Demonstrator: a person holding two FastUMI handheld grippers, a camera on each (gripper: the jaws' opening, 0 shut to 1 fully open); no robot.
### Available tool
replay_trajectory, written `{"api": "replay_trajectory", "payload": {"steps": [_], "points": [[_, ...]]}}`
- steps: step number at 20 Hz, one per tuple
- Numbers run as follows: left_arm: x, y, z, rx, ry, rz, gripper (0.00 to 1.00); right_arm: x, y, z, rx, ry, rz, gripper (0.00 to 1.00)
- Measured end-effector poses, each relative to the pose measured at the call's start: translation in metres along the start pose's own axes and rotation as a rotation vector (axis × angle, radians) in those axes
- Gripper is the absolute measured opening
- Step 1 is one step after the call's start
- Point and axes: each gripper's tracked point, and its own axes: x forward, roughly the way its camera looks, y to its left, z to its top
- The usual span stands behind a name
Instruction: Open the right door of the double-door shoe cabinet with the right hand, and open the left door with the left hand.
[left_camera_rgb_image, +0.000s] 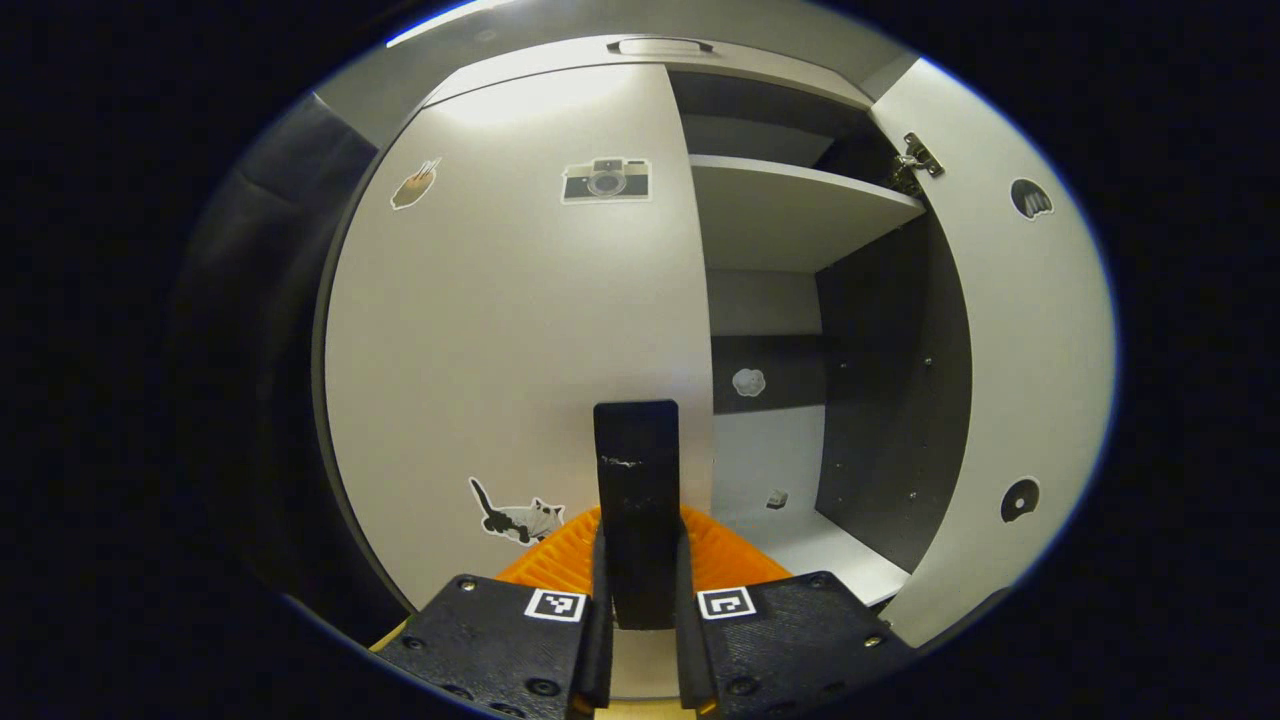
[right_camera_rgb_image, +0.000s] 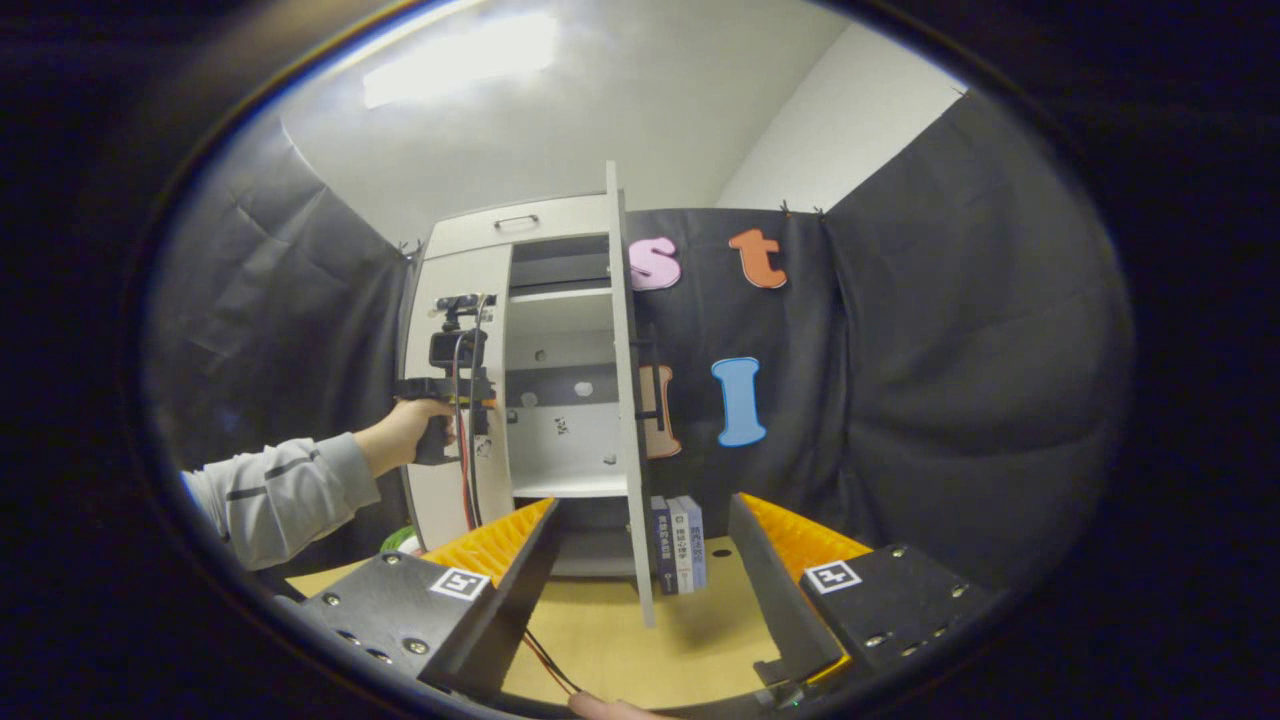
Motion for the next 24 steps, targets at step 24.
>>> {"api": "replay_trajectory", "payload": {"steps": [24], "points": [[-0.091,0.029,-0.002,-0.038,0.033,-0.148,0.22,0.0,0.017,-0.018,-0.007,0.072,-0.031,0.99]]}}
